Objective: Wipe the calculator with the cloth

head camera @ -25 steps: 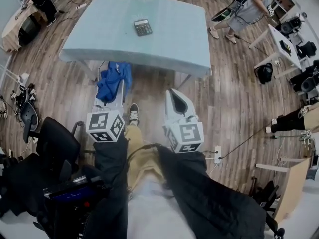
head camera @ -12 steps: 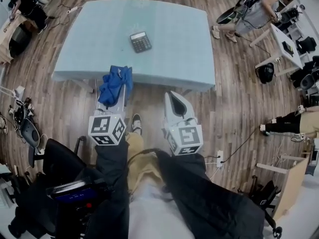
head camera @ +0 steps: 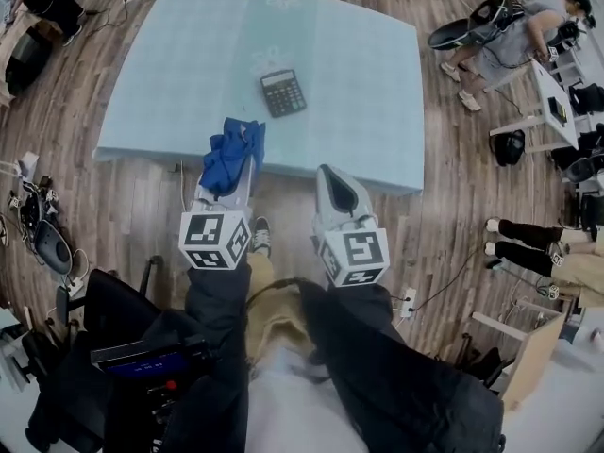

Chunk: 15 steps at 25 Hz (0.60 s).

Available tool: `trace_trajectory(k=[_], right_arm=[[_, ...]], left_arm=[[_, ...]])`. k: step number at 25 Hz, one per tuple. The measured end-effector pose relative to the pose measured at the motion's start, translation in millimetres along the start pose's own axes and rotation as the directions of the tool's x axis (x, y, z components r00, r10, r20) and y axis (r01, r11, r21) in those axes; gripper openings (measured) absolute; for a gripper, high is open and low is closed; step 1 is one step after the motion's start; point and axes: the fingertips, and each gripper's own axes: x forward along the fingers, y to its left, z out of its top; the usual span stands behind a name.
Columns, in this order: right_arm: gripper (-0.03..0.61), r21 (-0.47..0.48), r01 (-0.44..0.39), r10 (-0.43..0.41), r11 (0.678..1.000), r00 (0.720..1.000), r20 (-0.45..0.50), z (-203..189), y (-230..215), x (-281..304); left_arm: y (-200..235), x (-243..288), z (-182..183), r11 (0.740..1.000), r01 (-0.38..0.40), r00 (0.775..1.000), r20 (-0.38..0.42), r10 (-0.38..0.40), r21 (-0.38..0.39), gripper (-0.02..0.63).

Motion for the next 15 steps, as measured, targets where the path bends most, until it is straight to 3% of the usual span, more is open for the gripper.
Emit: trace_trajectory(k=[8, 15], right_arm=[[0.000, 0.007, 0.011, -0.011, 1.000, 0.999, -0.038, -3, -25, 45], [0.000, 0.020, -0.064, 0.066, 0.998, 0.993, -0.096, -25, -70, 83]], left_arm=[[19, 47, -8, 1.000, -0.013, 0.999, -0.035, 0.013, -0.002, 0.069], [20, 101, -27, 0.994, -0.106, 0.993, -0.055, 0.108, 0.027, 0.069]])
